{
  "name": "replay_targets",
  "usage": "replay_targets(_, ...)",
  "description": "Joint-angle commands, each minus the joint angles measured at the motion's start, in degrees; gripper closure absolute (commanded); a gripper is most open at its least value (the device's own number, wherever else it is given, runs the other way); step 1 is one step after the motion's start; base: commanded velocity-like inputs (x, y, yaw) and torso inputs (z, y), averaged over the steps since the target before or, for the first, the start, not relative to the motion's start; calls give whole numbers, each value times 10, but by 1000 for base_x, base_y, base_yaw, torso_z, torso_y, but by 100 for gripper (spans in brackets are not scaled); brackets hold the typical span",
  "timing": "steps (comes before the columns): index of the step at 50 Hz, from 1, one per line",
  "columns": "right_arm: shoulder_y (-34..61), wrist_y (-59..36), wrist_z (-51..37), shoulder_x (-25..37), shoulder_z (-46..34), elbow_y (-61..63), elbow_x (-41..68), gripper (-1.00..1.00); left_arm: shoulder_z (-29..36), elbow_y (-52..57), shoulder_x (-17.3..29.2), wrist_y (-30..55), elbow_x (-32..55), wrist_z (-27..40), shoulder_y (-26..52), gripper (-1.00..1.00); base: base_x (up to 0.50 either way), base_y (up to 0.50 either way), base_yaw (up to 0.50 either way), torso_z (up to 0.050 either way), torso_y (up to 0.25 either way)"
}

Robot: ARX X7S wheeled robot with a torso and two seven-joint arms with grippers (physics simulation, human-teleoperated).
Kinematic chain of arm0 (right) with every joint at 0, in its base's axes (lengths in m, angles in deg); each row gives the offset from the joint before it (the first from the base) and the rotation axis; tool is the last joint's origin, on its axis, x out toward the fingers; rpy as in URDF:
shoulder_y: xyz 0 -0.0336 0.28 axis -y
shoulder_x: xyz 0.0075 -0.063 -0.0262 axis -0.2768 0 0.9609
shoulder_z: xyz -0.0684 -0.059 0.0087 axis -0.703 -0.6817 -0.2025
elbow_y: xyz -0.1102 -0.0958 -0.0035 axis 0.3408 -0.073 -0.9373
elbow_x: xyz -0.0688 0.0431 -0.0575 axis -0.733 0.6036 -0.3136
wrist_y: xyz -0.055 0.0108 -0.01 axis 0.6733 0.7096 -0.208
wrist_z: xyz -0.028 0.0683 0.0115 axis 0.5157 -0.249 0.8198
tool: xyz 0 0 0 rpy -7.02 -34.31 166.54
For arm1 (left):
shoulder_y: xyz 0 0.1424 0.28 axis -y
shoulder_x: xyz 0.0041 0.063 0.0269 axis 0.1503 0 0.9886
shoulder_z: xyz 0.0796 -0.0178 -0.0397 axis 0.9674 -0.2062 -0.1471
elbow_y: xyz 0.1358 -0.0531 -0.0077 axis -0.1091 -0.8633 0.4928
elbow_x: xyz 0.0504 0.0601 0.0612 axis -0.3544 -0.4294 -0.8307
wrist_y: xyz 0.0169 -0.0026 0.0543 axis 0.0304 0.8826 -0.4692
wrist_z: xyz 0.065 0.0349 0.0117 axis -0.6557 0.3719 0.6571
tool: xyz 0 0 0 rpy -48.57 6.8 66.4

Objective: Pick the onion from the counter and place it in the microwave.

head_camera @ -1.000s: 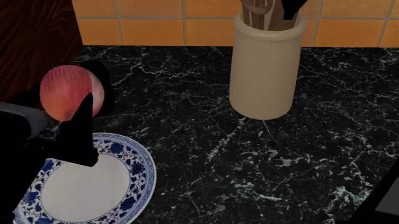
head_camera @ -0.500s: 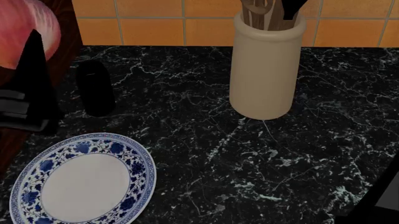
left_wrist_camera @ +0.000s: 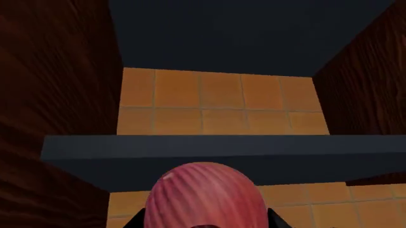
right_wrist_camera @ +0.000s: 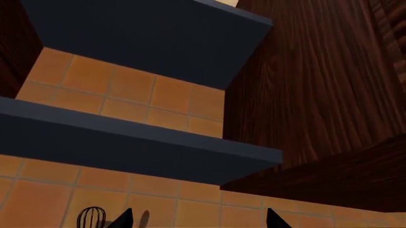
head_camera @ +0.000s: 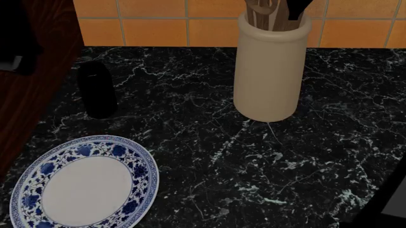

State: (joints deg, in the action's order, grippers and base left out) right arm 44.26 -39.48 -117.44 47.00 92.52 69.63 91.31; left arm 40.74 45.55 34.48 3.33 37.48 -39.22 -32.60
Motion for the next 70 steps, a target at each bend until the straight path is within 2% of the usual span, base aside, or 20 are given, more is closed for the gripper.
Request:
replay_targets(1, 2, 6, -2, 0, -6, 0, -6, -100, 8, -19, -16, 66, 40, 24, 129, 100, 0, 0, 0, 0, 0)
replay_targets(15, 9, 11, 2, 0, -8, 0, -6, -100, -23, -83, -52, 157, 101, 64, 299, 100, 0, 0, 0, 0, 0)
replay_targets(26, 13, 19, 5, 0, -13, 0, -7, -100, 0, -193, -71, 166, 81, 40, 434, 100, 0, 0, 0, 0, 1)
replay_targets(36, 20, 25, 11, 0, -15, 0, -3, -100, 36, -296, -95, 146, 49, 3, 527, 100, 0, 0, 0, 0, 0)
replay_targets(55, 35, 26, 19, 0, -17, 0, 5, -100, 28, -526, -165, 102, 24, -18, 712, 100, 0, 0, 0, 0, 0)
replay_targets(61, 39, 26, 23, 0, -17, 0, 7, -100, 36, -605, -178, 72, 7, -33, 755, 100, 0, 0, 0, 0, 0)
replay_targets(70, 51, 26, 32, 0, -12, 0, 20, -100, 64, -789, -213, -20, -31, -88, 847, 100, 0, 0, 0, 0, 0)
